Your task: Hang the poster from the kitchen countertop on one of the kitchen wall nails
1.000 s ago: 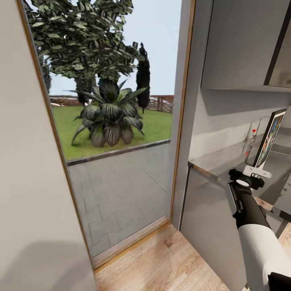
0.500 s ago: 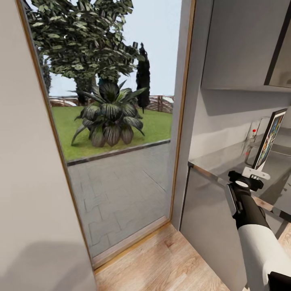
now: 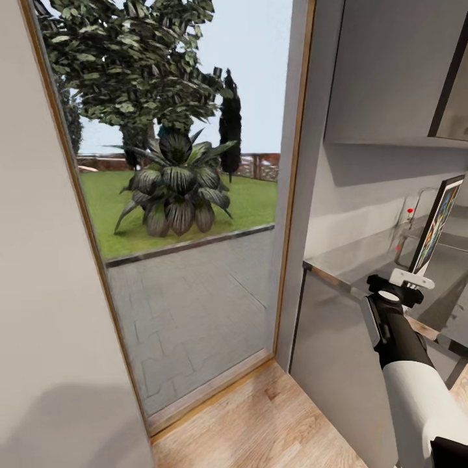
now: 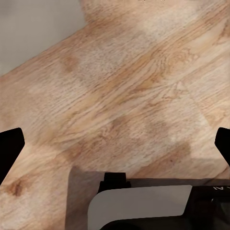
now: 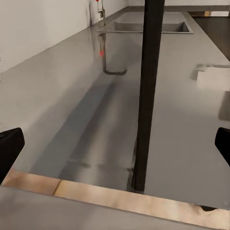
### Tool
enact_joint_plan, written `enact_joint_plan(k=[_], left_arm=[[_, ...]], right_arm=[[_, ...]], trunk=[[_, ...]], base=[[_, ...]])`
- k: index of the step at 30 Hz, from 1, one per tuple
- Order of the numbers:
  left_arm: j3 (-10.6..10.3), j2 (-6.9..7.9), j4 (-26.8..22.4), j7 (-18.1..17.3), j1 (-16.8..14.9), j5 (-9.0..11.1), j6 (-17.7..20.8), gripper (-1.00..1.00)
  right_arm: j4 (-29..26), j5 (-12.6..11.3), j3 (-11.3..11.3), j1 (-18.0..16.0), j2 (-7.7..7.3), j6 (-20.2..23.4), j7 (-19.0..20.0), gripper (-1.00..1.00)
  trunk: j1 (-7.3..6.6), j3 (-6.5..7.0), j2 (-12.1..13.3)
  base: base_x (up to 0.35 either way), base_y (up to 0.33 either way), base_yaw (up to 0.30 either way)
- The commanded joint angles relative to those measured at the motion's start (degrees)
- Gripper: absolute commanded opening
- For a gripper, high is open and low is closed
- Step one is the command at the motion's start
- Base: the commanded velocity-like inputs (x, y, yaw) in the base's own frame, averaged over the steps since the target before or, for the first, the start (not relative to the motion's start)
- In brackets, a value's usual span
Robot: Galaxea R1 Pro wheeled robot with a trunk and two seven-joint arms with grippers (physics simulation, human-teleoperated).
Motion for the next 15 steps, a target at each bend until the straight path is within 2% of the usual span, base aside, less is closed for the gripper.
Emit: enact_joint_plan(k=[1, 12, 15], left_arm=[[0.04, 0.00, -0.07, 0.00, 0.02, -0.01, -0.09, 1.00], [0.12, 0.00, -0.07, 0.00, 0.02, -0.02, -0.09, 1.00], [0.12, 0.00, -0.07, 0.00, 0.02, -0.02, -0.09, 1.00]], right_arm=[[-0.07, -0.01, 0.06, -0.03, -0.01, 0.43, -0.19, 1.00], [-0.07, -0.01, 0.06, -0.03, -0.05, 0.43, -0.19, 1.00], [-0.07, -0.01, 0.06, -0.03, -0.03, 0.42, -0.19, 1.00]], trunk=[[0.01, -0.05, -0.03], [0.01, -0.05, -0.03], [0.01, -0.05, -0.03]], base=[[0.080, -0.069, 0.000], [0.053, -0.048, 0.000], [0.143, -0.150, 0.000]])
